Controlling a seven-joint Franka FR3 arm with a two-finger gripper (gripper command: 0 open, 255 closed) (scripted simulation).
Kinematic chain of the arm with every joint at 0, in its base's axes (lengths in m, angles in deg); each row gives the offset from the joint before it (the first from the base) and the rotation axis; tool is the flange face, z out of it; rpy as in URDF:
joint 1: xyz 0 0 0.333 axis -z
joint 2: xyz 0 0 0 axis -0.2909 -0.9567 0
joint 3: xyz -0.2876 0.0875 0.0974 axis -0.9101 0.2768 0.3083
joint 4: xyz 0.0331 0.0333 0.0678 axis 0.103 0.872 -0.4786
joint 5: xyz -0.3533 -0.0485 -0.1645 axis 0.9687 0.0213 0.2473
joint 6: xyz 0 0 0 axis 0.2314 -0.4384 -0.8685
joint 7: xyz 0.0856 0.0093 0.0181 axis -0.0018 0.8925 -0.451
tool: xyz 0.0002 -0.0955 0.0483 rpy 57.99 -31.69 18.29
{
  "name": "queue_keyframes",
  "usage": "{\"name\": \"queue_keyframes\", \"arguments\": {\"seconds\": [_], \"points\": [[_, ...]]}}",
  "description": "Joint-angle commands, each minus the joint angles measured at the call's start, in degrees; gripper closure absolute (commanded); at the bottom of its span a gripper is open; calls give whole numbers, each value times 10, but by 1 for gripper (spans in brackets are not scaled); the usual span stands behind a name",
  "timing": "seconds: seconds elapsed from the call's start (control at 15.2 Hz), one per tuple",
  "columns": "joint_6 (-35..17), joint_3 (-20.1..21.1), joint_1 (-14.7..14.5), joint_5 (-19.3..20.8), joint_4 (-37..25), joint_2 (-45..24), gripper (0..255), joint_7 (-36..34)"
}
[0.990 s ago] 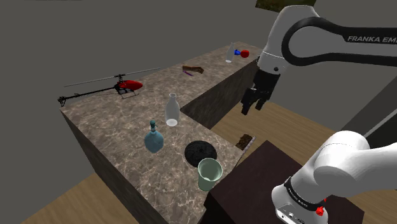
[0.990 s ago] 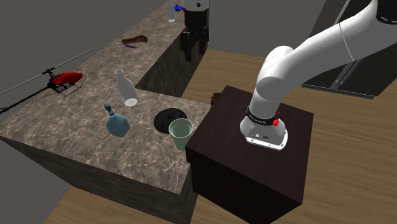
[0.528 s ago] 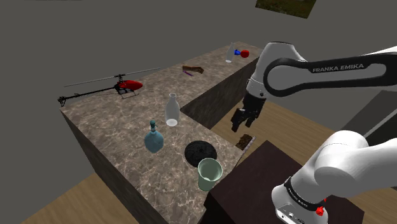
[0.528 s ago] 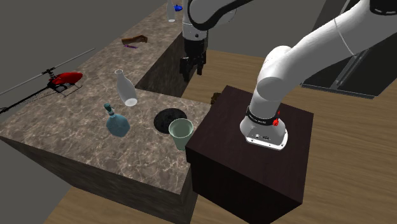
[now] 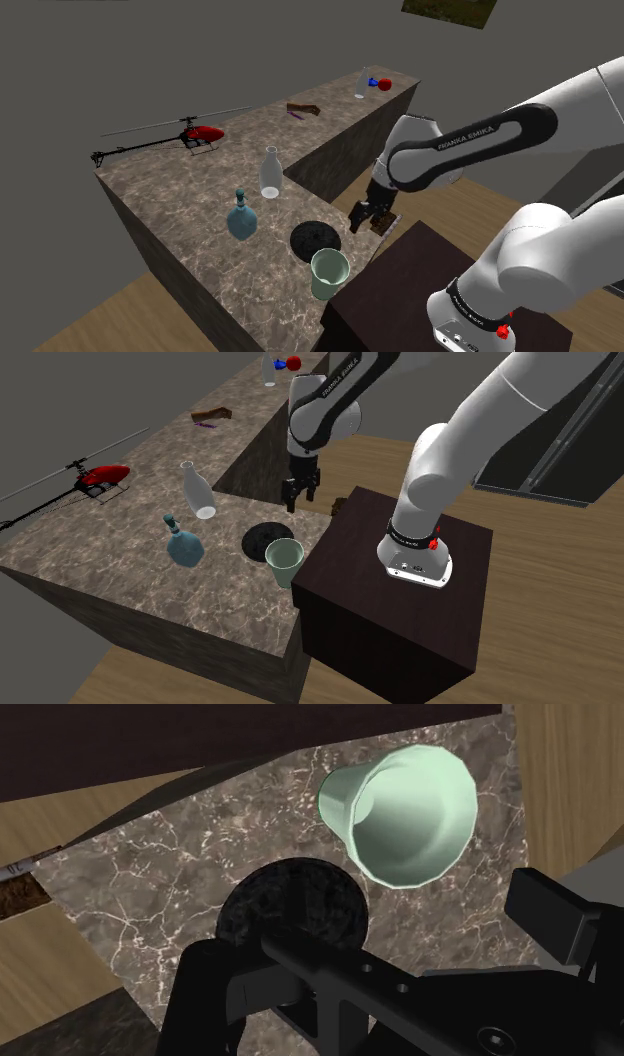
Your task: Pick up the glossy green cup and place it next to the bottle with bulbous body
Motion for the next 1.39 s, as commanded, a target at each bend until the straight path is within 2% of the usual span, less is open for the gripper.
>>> {"name": "queue_keyframes", "arguments": {"seconds": [0.0, 0.2, 0.4, 0.53, 0.59, 1.06, 1.32], "points": [[-63, -6, -26, -43, 5, -55, 0, 26], [-145, -28, -80, -147, -3, -149, 0, 103], [-198, -40, -132, -319, -35, -252, 0, 237], [-215, -23, -137, -444, -69, -321, 0, 340], [-216, -18, -133, -446, -70, -323, 0, 342], [-240, 18, -128, -595, -123, -419, 0, 468], [-240, 18, -128, -595, -123, -419, 0, 468]]}}
